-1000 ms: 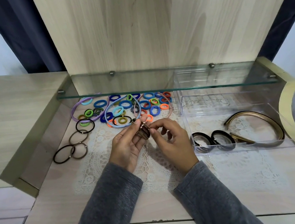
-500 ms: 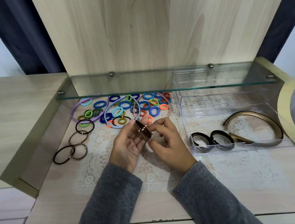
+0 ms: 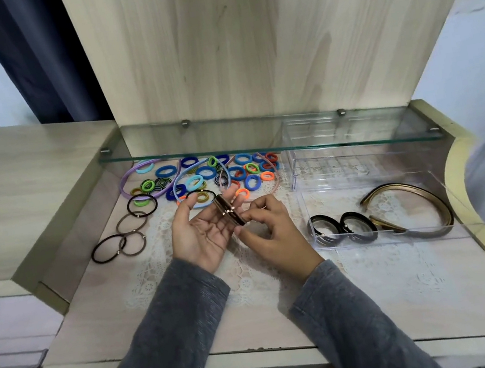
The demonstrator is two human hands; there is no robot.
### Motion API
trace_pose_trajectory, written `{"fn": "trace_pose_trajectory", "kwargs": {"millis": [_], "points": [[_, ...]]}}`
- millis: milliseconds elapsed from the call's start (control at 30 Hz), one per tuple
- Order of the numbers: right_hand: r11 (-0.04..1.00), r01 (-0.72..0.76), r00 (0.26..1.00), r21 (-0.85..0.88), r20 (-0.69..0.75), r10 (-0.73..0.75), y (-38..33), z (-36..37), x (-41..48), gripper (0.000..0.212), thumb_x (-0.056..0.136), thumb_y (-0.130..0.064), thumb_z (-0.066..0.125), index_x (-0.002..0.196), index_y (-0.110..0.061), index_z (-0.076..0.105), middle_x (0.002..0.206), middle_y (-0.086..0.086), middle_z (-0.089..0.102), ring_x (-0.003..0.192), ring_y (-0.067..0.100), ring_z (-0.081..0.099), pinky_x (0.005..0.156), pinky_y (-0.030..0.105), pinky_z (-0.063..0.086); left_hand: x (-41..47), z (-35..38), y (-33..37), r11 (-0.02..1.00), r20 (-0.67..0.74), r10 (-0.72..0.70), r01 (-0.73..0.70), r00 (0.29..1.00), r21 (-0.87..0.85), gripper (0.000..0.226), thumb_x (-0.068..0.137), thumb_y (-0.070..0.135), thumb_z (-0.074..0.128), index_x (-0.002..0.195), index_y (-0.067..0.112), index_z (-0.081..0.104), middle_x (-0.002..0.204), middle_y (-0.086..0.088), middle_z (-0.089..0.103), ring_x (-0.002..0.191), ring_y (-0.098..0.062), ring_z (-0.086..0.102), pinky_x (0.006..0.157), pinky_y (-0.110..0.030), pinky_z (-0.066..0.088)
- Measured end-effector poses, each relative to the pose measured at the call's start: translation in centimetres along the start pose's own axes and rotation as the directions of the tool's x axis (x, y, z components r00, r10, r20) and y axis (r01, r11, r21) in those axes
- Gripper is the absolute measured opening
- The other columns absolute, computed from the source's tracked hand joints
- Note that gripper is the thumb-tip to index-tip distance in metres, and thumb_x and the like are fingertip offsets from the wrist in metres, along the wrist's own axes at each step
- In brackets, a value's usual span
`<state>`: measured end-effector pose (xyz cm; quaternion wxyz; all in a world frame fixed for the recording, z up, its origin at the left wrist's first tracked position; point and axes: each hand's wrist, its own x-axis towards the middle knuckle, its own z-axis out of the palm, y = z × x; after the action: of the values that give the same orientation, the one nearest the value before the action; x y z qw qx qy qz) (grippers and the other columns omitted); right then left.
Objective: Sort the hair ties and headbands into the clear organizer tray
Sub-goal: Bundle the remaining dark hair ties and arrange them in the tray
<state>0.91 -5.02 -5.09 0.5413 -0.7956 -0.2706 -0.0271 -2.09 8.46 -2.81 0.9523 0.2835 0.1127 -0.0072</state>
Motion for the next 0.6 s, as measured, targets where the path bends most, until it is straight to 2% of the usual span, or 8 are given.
{"fn": "trace_pose_trajectory", "kwargs": {"millis": [100,167,267,367,500,600], "points": [[0.987,0.054,0.998,-0.154,0.048,-0.047,-0.2,-0.6,-0.4,0.019,0.082,-0.029,0.068,0.098,-0.019,0.071,0.097,-0.001,0.043,0.101,0.020,0.042,0.088,0.020,0.031,0.1,-0.4,0.3,0.999,0.012,-0.027,0.028,1.000,-0.032,0.057,0.092,0.038,0.044,0.106,-0.011,0.067,0.120,-0.020,0.066,0.097,-0.025,0.070,0.080,-0.030,0.058],[0.962,0.095,0.994,-0.257,0.078,-0.077,-0.6,-1.2,-0.4,0.021,0.085,-0.027,0.069,0.103,-0.017,0.071,0.097,-0.001,0.042,0.098,0.017,0.038,0.083,0.017,0.029,0.1,-0.5,0.6,0.999,0.008,-0.047,0.047,0.999,-0.027,0.050,0.089,0.036,0.051,0.100,-0.009,0.072,0.115,-0.018,0.068,0.094,-0.024,0.071,0.080,-0.029,0.059],[0.853,0.232,0.973,-0.467,0.098,-0.211,-1.4,-2.7,-0.5,0.021,0.085,-0.028,0.069,0.103,-0.017,0.071,0.097,0.001,0.046,0.092,0.021,0.041,0.080,0.029,0.038,-0.1,-0.5,1.0,0.991,0.064,-0.131,0.130,0.989,0.008,0.042,0.062,0.027,0.081,0.091,-0.002,0.075,0.105,-0.013,0.071,0.093,-0.023,0.070,0.076,-0.032,0.059],[0.717,0.330,0.935,-0.614,0.107,-0.339,-1.6,-3.8,-0.8,0.016,0.079,-0.023,0.074,0.093,-0.015,0.074,0.091,0.007,0.052,0.082,0.026,0.048,0.069,0.034,0.045,-0.1,-0.4,1.4,0.961,0.088,-0.268,0.260,0.959,0.099,0.048,0.042,0.020,0.093,0.082,0.003,0.073,0.095,-0.010,0.072,0.092,-0.024,0.071,0.076,-0.034,0.060],[0.648,0.354,0.921,-0.675,0.132,-0.366,-1.5,-4.9,-1.5,0.014,0.078,-0.022,0.074,0.090,-0.018,0.075,0.087,0.005,0.053,0.078,0.026,0.048,0.062,0.034,0.044,-0.2,0.3,2.3,0.890,0.019,-0.339,0.315,0.940,0.329,0.050,0.038,0.020,0.096,0.077,0.006,0.068,0.088,-0.011,0.069,0.085,-0.024,0.069,0.075,-0.034,0.060],[0.590,0.358,0.918,-0.724,0.160,-0.362,-1.7,-5.1,-2.0,0.011,0.076,-0.025,0.076,0.087,-0.022,0.075,0.086,0.003,0.053,0.080,0.026,0.048,0.060,0.034,0.042,-0.5,0.9,2.5,0.782,-0.113,-0.319,0.329,0.941,0.530,0.040,0.056,0.012,0.086,0.090,0.004,0.064,0.090,-0.014,0.066,0.079,-0.023,0.068,0.074,-0.034,0.060]]}}
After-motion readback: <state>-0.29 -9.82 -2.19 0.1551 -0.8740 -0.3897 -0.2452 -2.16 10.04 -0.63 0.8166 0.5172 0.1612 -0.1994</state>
